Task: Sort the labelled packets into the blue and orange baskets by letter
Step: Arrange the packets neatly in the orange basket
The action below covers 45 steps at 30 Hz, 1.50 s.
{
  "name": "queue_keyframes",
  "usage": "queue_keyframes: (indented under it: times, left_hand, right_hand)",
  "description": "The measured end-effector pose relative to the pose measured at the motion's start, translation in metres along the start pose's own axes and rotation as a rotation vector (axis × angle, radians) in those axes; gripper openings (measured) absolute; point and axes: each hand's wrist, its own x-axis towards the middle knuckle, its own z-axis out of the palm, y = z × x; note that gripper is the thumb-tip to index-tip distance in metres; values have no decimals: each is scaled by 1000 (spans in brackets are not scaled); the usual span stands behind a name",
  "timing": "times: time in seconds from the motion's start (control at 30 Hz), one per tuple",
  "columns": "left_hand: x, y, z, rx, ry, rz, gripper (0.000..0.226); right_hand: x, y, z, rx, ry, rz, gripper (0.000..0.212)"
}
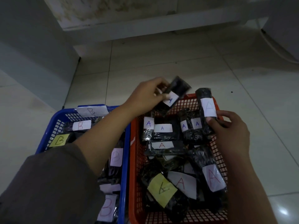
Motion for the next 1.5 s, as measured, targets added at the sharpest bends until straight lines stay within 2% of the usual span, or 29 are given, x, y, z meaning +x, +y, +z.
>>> queue_keyframes:
  times: [0.07,0.17,0.3,0.37,0.47,0.53,0.6,0.63,0.73,0.8,1.03,1.13,1.3,1.4,1.47,1.5]
  left_hand:
    - [-10,-4,-5,-63,42,-144,34]
    - [-28,-12,8,-36,-30,-269,59]
    - [-41,-17,33,-25,-62,-347,65]
    - [-41,-18,41,-25,-56,-389,58]
    - [-41,-14,45,110,-83,-362,41]
    - [-43,-14,44,361,-92,-272,29]
    - [-47,-20,43,563,-37,-169,30]
    - [-49,-23,41,579,-22,-128,35]
    - [-54,-30,37,491,-161,-9,47]
    - [-57,-31,38,475,-266,6,52]
    - [-61,-29,43,473,-239,-43,55]
    - [-58,-25,40,506,-293,-56,56]
    - [-60,-17,34,417,-310,-79,41]
    - [-67,-13,26,180,-507,-223,44]
    - [-72,-13,22,171,-606,-272,54]
    - [-74,-14,21,193,-601,-272,57]
  right_hand:
    - [0,1,4,-10,-19,-2,31]
    - [-3,1,11,-62,-81,-20,31]
    - [-6,4,22,-88,-181,-17,31]
    - [-7,6,26,-98,-214,-21,25]
    - [-9,6,33,-134,-213,-43,23]
    - [-10,5,36,-190,-231,-76,25]
    - [-11,3,37,-274,-295,-126,31]
    - [-11,1,35,-307,-337,-141,35]
    - [-9,-4,25,-376,-488,-146,47]
    - [-8,-5,21,-415,-557,-152,53]
    - [-10,5,35,-364,-503,-140,44]
    - [-11,12,39,-473,-470,-196,40]
    - [-10,17,39,-435,-459,-191,40]
    - [-6,9,26,-338,-516,-130,41]
    - [-4,1,10,-286,-564,-73,38]
    - [-4,-3,1,-297,-584,-65,37]
